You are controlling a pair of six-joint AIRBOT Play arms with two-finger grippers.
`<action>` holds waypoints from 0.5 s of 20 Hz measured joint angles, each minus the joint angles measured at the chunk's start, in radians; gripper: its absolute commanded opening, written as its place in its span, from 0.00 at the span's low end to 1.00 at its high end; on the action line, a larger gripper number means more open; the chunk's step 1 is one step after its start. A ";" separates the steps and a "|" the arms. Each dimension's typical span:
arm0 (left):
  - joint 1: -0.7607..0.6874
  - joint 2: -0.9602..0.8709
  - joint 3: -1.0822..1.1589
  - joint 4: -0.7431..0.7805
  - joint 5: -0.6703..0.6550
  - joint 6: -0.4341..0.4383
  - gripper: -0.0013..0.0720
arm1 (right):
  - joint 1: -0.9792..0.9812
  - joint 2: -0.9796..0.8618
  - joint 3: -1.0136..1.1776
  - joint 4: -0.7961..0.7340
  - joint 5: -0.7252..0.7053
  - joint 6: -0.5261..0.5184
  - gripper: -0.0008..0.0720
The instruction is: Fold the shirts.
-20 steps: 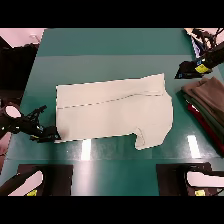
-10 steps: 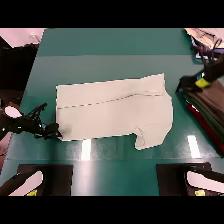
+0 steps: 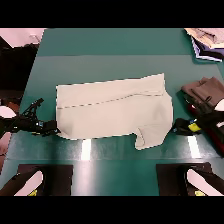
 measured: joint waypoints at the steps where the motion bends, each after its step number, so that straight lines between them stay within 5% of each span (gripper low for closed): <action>1: 0.000 0.002 0.000 0.000 -0.001 0.002 0.05 | -0.005 0.004 -0.035 0.020 -0.026 -0.003 0.51; 10: 0.000 0.005 0.001 -0.002 -0.013 0.004 0.05 | -0.014 0.016 -0.139 0.128 -0.172 -0.009 0.44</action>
